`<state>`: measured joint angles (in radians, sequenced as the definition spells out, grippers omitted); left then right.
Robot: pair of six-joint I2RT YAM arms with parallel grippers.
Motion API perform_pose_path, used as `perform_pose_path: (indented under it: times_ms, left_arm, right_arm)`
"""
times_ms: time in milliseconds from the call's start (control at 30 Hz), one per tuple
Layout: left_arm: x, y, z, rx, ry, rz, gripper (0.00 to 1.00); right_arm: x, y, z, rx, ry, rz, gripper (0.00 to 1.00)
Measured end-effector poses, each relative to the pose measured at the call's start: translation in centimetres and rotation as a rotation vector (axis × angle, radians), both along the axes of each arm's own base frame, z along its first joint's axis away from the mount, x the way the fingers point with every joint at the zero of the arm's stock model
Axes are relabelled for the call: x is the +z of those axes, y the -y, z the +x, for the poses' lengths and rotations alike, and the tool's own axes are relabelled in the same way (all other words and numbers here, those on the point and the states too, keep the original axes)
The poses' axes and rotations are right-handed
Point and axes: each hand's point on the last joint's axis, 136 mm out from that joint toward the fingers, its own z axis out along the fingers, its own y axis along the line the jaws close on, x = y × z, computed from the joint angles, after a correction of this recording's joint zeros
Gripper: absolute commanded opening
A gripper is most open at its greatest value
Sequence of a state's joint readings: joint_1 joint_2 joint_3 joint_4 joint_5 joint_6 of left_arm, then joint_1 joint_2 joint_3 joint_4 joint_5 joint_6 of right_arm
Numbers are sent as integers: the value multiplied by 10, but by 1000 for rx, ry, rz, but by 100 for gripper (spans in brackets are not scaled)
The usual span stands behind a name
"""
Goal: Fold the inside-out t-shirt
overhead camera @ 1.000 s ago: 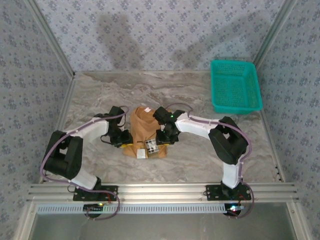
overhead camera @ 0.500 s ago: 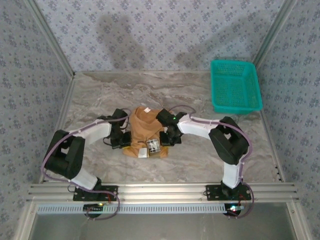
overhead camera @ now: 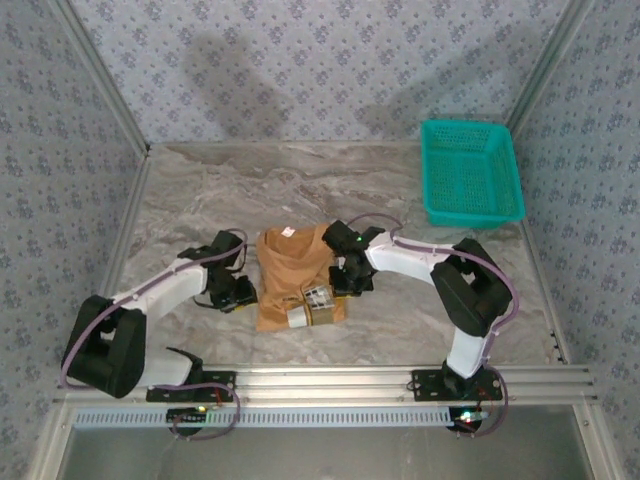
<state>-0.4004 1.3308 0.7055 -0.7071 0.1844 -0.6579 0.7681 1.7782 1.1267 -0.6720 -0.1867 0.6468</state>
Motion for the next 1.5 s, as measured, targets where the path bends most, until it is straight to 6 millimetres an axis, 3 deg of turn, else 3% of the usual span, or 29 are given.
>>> perform_pose_path:
  times_ms: [67, 267, 367, 500, 633, 733, 833, 1067, 1333, 1433, 1500]
  left_arm:
    - [10, -1, 12, -9, 13, 35, 35]
    - [51, 18, 95, -13, 170, 27, 35]
    - [47, 23, 122, -19, 180, 35, 34]
    - [23, 27, 145, -38, 135, 72, 35]
    - [4, 30, 162, -55, 107, 100, 29]
    - [-1, 32, 175, -60, 107, 111, 12]
    - [8, 34, 184, -67, 125, 112, 4]
    - [42, 40, 200, -73, 174, 104, 0]
    - [55, 41, 206, -95, 194, 133, 4]
    - [47, 40, 214, -107, 187, 160, 12]
    - [37, 38, 218, -128, 182, 192, 26]
  right_arm:
    - [7, -2, 3, 0, 2, -3, 34]
    - [46, -15, 37, -1, 84, 58, 36]
    - [58, -15, 51, -16, 113, 74, 37]
    - [62, -12, 56, -16, 121, 72, 37]
    - [61, -11, 54, -12, 117, 67, 37]
    - [58, -13, 53, -10, 118, 74, 37]
    - [43, -19, 39, 10, 94, 81, 32]
    - [-12, -35, -5, 65, -33, 23, 24]
    - [-11, -37, -5, 61, -35, 42, 24]
    - [-9, -37, -4, 62, -31, 45, 27]
    - [-4, -37, -3, 66, -23, 41, 38]
